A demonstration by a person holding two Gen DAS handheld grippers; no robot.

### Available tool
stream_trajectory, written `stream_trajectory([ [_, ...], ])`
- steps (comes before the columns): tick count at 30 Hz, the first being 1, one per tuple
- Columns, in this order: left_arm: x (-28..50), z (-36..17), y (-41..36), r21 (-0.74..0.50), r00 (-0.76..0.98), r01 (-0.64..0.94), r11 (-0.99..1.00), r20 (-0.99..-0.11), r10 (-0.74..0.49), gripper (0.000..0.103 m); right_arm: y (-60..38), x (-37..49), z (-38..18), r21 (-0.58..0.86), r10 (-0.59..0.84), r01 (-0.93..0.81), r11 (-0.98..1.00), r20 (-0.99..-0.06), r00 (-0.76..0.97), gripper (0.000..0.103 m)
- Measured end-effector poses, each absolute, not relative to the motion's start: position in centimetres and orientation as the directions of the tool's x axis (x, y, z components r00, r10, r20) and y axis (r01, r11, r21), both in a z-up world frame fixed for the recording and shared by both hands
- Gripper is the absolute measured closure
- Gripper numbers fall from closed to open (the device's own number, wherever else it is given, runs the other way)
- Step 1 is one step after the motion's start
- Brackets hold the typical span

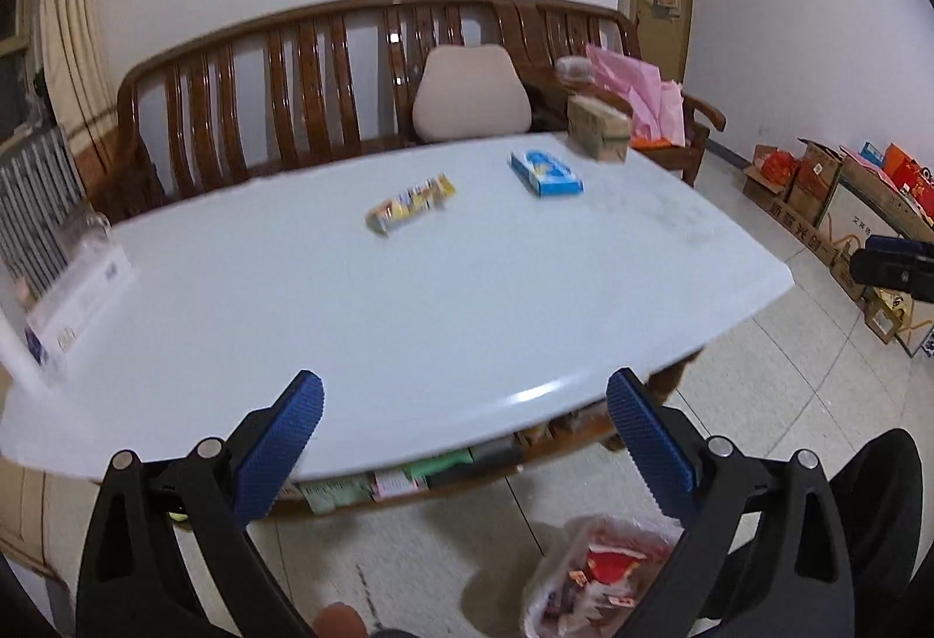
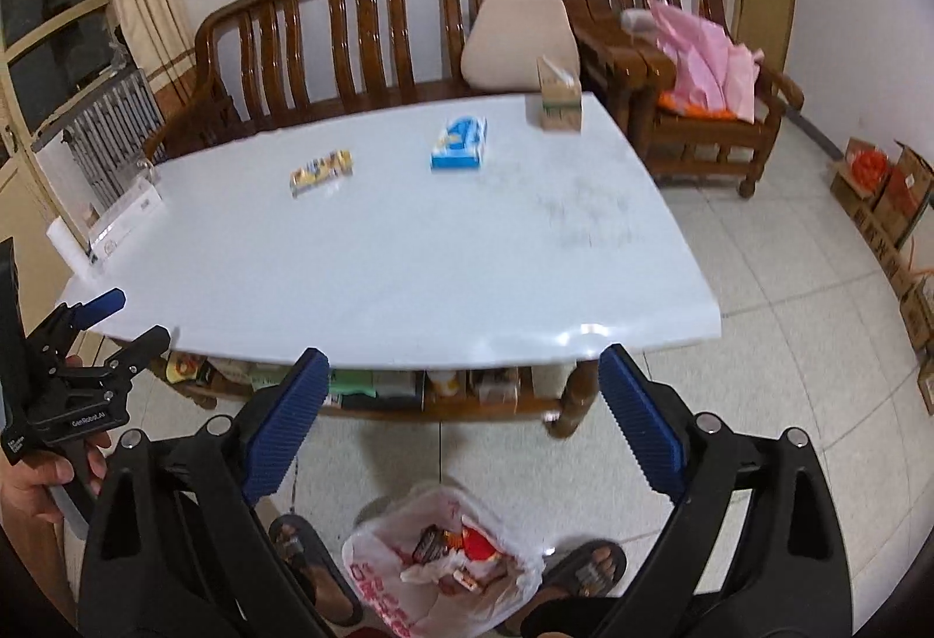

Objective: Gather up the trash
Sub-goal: 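Raise both open tools back up toward the table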

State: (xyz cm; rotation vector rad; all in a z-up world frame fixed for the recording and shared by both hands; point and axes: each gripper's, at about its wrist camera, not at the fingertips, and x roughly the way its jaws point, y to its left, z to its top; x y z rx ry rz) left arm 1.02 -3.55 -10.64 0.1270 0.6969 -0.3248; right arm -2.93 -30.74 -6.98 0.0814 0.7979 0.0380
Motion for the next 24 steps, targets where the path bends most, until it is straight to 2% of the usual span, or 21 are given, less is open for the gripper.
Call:
stream_trajectory([
  [7, 3.5, -7.7, -3.5, 0.024, 0.754, 0.338, 0.941, -0.605, -0.255, 0.008, -29.6, 0.0, -3.5, 0.060, 0.045, -0.007, 0.998, -0.678, 0.734, 0.011],
  [13, 7.7, -6.8, -3.6, 0.051, 0.751, 0.384, 0.922, -0.599, -0.280, 0.008, -28.7, 4.4, -2.4, 0.069, 0.054, -0.008, 0.998, -0.703, 0.710, 0.008],
  [24, 16.7, -10.4, -4.9, 0.079, 0.677, 0.493, 0.866, -0.660, -0.325, 0.008, -27.7, 15.6, -3.6, 0.067, 0.026, 0.040, 0.997, -0.770, 0.637, 0.008],
])
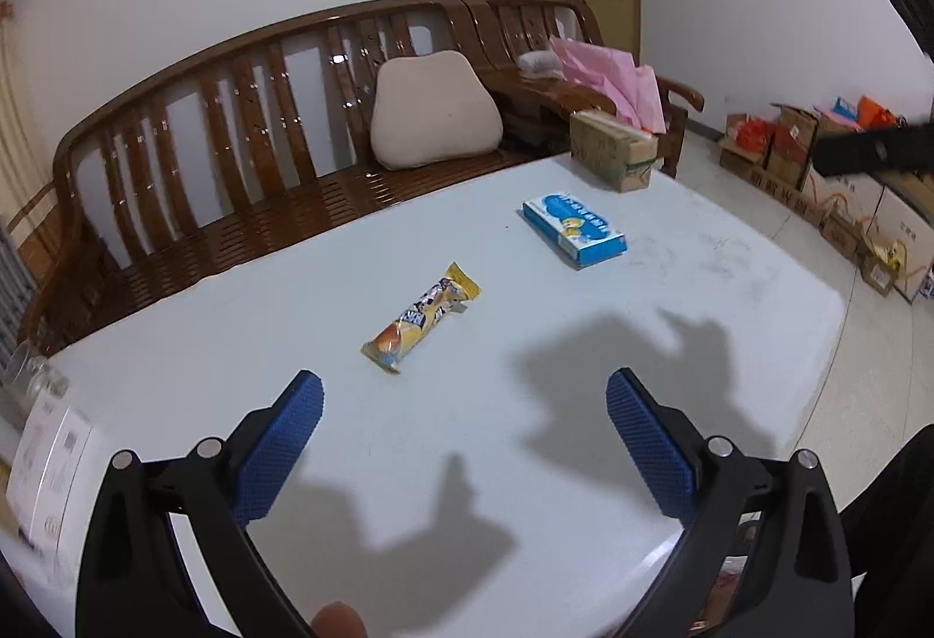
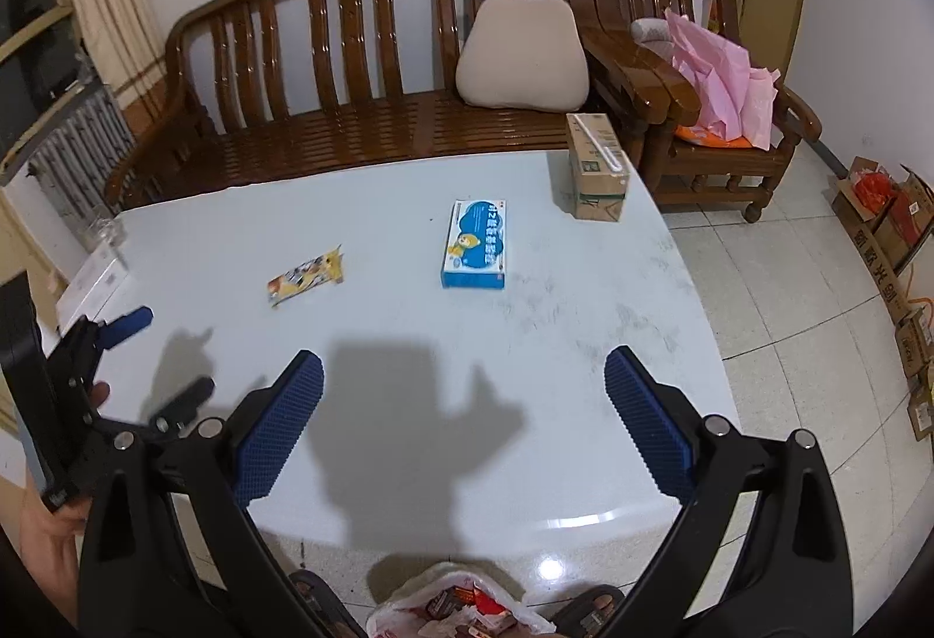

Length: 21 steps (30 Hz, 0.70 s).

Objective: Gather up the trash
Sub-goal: 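Raise both open tools back up toward the table, then reach the left tool to the yellow snack wrapper while the right tool reaches the blue-white box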

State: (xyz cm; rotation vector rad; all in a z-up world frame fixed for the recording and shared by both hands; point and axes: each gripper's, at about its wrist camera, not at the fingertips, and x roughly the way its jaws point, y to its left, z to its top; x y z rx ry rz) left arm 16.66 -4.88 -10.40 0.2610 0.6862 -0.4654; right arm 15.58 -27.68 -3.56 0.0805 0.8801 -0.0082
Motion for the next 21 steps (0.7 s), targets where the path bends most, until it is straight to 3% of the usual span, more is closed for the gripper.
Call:
stream_trajectory([
  [5, 21.3, -12.4, -5.4, 0.044, 0.629, 0.534, 0.844, -0.687, -0.363, 0.008, -27.6, 21.7, -6.1, 0.088, 0.031, 0.072, 0.993, -0.818, 0.574, 0.008],
  [10, 25.0, -13.7, -6.0, 0.092, 0.609, 0.571, 0.815, -0.714, -0.346, 0.008, -27.9, 26.9, -8.9, 0.081, 0.020, 0.098, 0.992, -0.862, 0.507, 0.008],
  [21, 30.4, -17.7, -6.1, 0.070, 0.513, 0.626, 0.777, -0.787, -0.343, 0.008, -28.2, 33.9, -14.0, 0.093, 0.020, 0.158, 0.983, -0.909, 0.415, 0.008],
])
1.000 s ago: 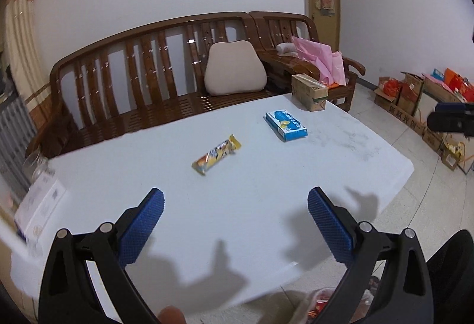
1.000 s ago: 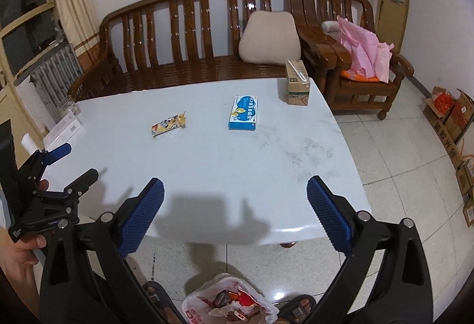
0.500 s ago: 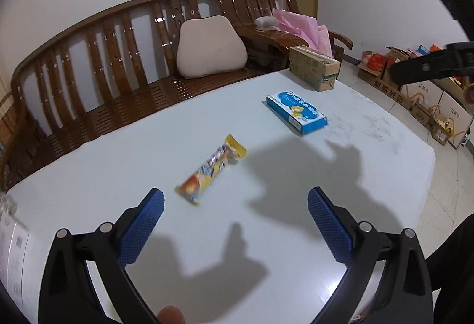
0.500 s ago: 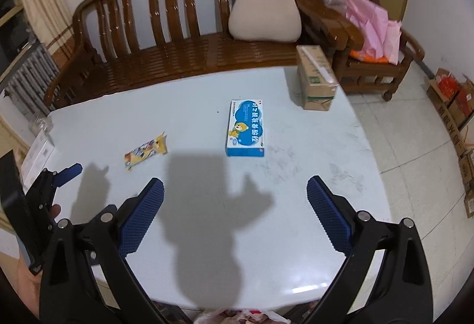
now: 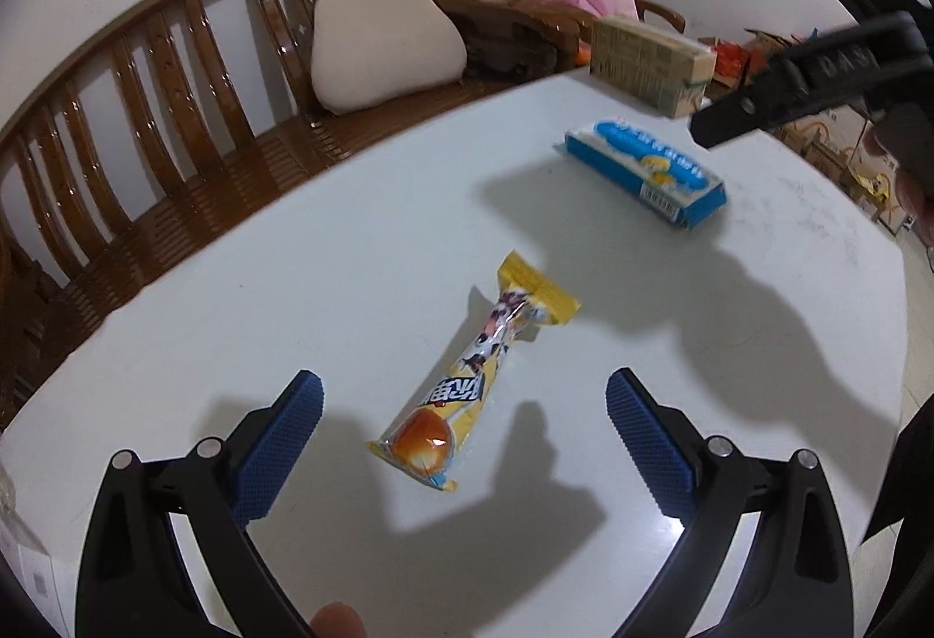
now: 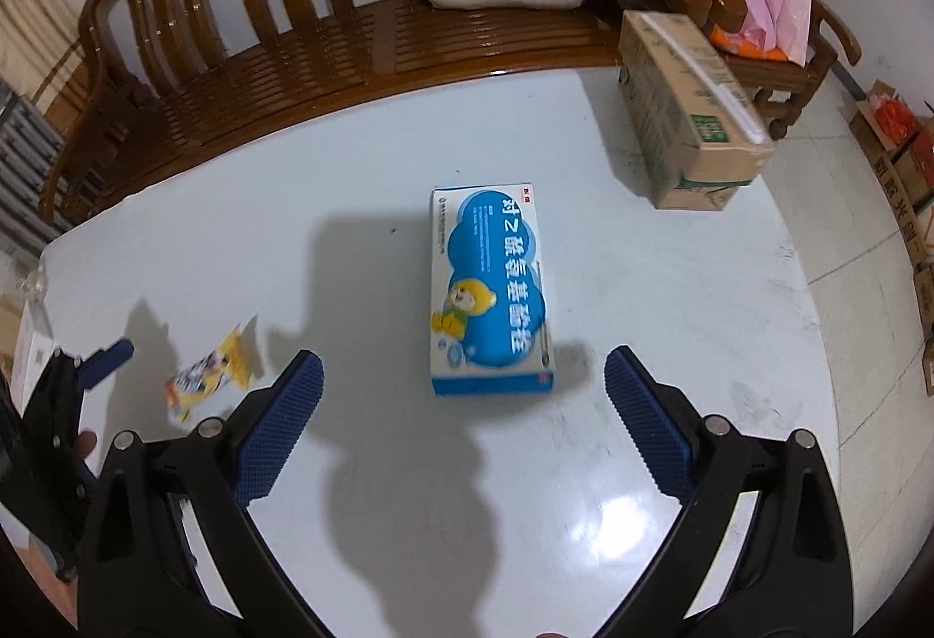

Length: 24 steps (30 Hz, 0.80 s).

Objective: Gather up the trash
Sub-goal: 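Reach the left tool to the yellow snack wrapper while the right tool reaches the blue-white box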

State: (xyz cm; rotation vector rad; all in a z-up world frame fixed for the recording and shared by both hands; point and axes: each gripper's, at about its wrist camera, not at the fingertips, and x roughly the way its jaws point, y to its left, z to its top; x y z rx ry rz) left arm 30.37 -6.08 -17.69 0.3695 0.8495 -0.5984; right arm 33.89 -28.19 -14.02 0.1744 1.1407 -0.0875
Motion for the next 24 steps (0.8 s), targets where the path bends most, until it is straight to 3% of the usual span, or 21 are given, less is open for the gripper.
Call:
stream_trajectory([
  [24, 34.1, -21.0, -6.3, -0.015, 0.449, 0.622, 0.783, -0.813, -0.372, 0.011, -28.9, 38.4, -20.4, 0.028, -0.023, 0.159, 0.987, -0.949, 0.315, 0.008],
])
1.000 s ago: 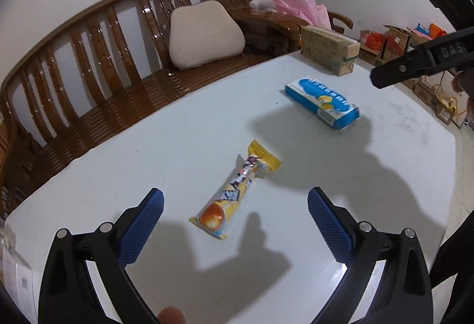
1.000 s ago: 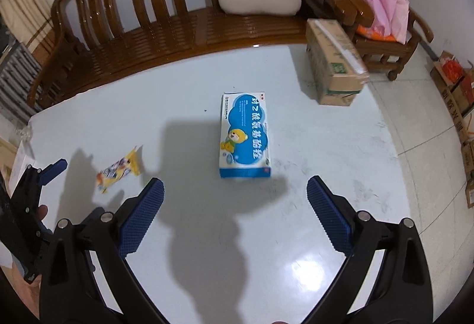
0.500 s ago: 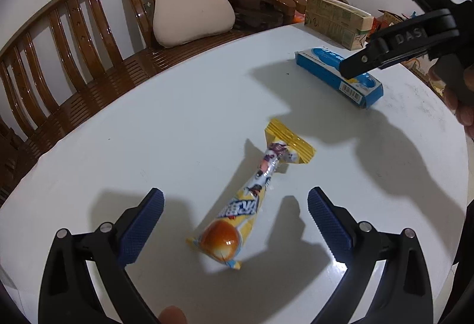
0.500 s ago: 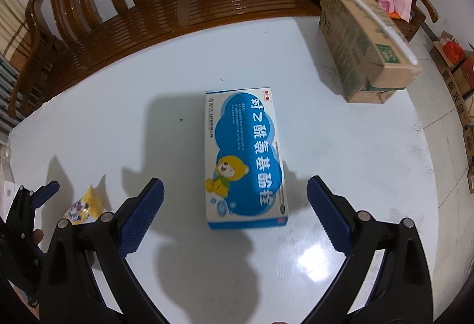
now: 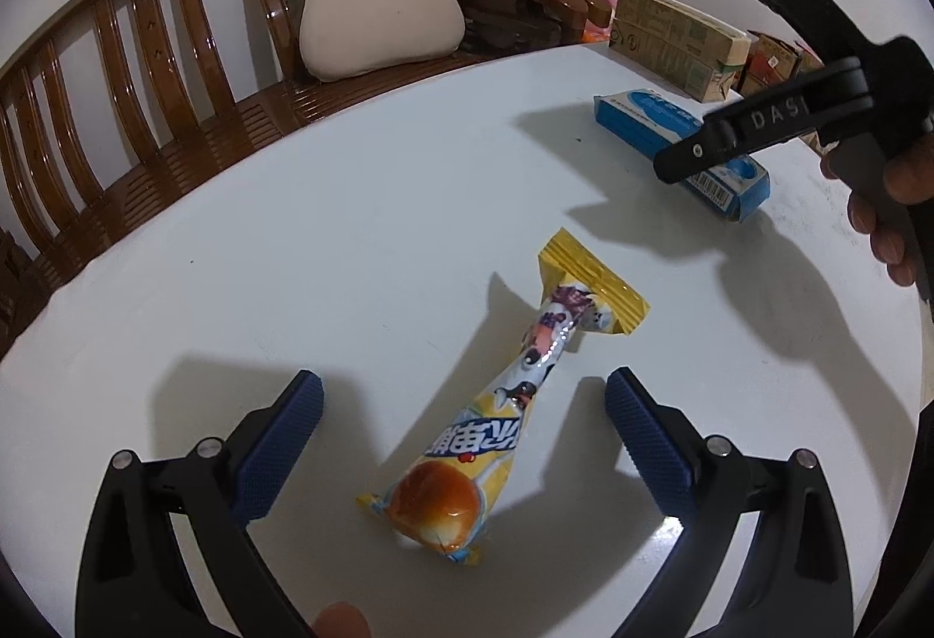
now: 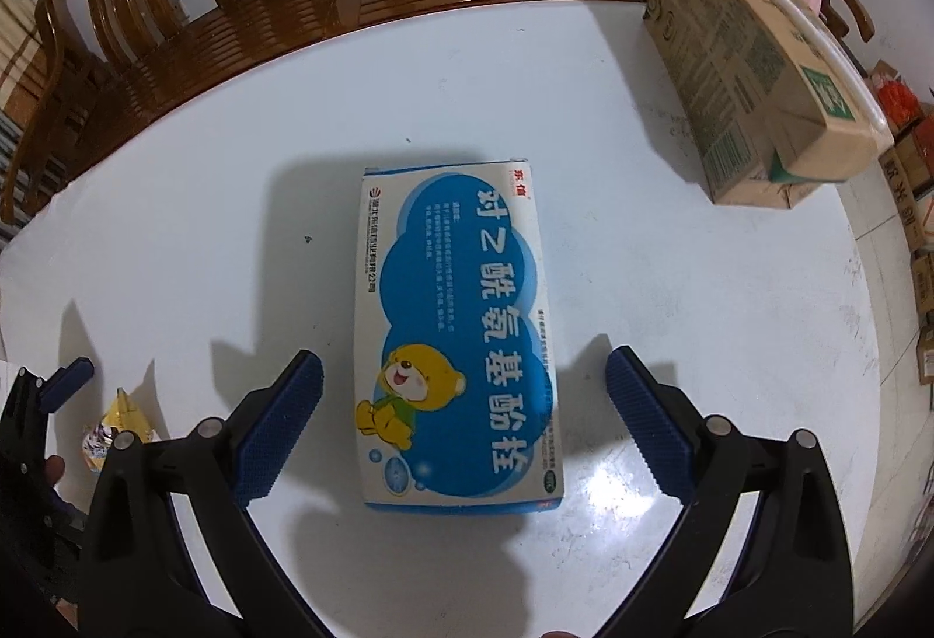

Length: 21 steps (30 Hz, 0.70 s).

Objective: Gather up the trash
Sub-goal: 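Reach the left tool to the yellow snack wrapper while the right tool reaches the blue-white box, then close the left tool on the yellow wrapper while the right tool grips the blue-white box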

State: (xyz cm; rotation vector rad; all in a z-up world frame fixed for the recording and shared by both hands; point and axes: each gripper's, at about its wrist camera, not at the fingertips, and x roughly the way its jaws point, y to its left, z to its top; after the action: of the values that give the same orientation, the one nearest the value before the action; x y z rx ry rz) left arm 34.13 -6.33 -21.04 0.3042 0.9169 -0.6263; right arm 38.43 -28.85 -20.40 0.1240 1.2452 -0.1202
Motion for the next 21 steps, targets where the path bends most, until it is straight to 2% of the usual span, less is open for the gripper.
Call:
stream_trajectory([
  [2, 34.0, -20.9, -6.3, -0.018, 0.456, 0.614, 0.789, -0.808, -0.374, 0.020, -28.3, 38.4, -20.6, -0.014, -0.055, 0.133, 0.991, -0.949, 0.310, 0.008],
  [7, 33.5, -20.5, -6.7, -0.020, 0.450, 0.621, 0.783, -0.810, -0.377, 0.031, -28.2, 38.1, -20.6, -0.021, -0.065, 0.135, 0.991, -0.942, 0.330, 0.013],
  [10, 33.1, -20.4, -6.8, -0.021, 0.448, 0.623, 0.782, -0.810, -0.379, 0.040, -28.2, 37.9, -20.2, -0.023, -0.064, 0.123, 0.992, -0.937, 0.343, 0.026],
  [12, 32.9, -20.3, -6.7, -0.021, 0.452, 0.618, 0.786, -0.808, -0.377, 0.046, -28.0, 37.8, -19.9, -0.025, -0.063, 0.113, 0.993, -0.935, 0.350, 0.040],
  [13, 32.9, -20.3, -6.7, -0.021, 0.453, 0.616, 0.788, -0.808, -0.376, 0.049, -27.8, 37.7, -19.9, -0.026, -0.062, 0.108, 0.994, -0.935, 0.350, 0.043],
  [16, 32.4, -20.2, -6.6, -0.022, 0.456, 0.610, 0.792, -0.808, -0.374, 0.059, -27.7, 37.5, -19.9, -0.028, -0.063, 0.106, 0.994, -0.934, 0.351, 0.043],
  [20, 32.2, -20.1, -6.4, -0.033, 0.452, 0.600, 0.799, -0.810, -0.373, 0.081, -27.6, 37.4, -19.8, -0.030, -0.063, 0.098, 0.995, -0.934, 0.351, 0.044],
  [21, 32.1, -20.1, -6.3, -0.038, 0.450, 0.597, 0.802, -0.811, -0.374, 0.081, -27.6, 37.3, -19.8, -0.029, -0.061, 0.096, 0.995, -0.934, 0.351, 0.044],
])
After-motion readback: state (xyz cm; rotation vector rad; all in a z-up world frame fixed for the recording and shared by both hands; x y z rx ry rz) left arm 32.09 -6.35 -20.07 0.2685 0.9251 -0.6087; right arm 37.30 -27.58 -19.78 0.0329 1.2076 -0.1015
